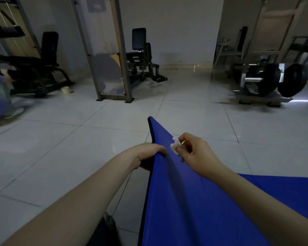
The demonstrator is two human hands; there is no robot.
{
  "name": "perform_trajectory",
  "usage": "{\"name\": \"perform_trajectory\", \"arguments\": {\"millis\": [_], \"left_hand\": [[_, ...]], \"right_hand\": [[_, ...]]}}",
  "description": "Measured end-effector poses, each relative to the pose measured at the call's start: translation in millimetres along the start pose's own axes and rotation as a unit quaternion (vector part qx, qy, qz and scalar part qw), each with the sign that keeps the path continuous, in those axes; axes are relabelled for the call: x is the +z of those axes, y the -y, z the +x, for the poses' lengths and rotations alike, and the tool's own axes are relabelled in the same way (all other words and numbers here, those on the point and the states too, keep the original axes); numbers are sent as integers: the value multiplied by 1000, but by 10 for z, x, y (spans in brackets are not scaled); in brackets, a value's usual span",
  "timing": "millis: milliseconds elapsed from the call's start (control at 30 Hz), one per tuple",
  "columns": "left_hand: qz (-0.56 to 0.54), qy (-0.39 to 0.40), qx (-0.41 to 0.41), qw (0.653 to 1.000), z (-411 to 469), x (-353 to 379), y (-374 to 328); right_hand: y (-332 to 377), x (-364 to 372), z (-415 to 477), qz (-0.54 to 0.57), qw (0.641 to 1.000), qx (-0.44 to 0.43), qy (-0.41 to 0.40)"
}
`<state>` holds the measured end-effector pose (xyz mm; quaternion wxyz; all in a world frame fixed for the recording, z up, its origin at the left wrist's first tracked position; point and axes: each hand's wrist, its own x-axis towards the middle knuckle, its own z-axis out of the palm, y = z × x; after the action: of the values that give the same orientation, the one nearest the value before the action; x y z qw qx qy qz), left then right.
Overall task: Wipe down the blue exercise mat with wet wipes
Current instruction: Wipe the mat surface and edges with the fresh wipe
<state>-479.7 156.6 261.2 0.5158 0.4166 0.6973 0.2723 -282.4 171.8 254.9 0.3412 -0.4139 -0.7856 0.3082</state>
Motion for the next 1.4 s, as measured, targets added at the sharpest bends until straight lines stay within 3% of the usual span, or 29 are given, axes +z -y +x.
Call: {"name": "perform_trajectory", "arguments": {"millis": [200, 333, 500, 733, 900, 1167, 1400], "left_hand": [[-78, -19, 30, 996, 175, -86, 59], [-91, -5, 62, 994, 181, -84, 0], [-31, 43, 110, 993, 138, -161, -62], [-26, -11, 122, 992, 197, -221, 70], [-50, -18, 151, 987, 138, -250, 66], [-53, 23, 156, 986, 126, -297, 68], [-42, -1, 147, 988, 116, -291, 125]], "right_hand": [[247, 74, 529, 79, 996, 12, -37], [264, 347, 949, 33, 998, 22, -41], [232, 545, 1057, -41, 998, 38, -22], [292, 507, 680, -61, 996, -8, 58], [252, 499, 980, -94, 994, -47, -12], [55, 556, 2184, -90, 993, 47, -54], [104, 560, 1238, -46, 998, -18, 27]]}}
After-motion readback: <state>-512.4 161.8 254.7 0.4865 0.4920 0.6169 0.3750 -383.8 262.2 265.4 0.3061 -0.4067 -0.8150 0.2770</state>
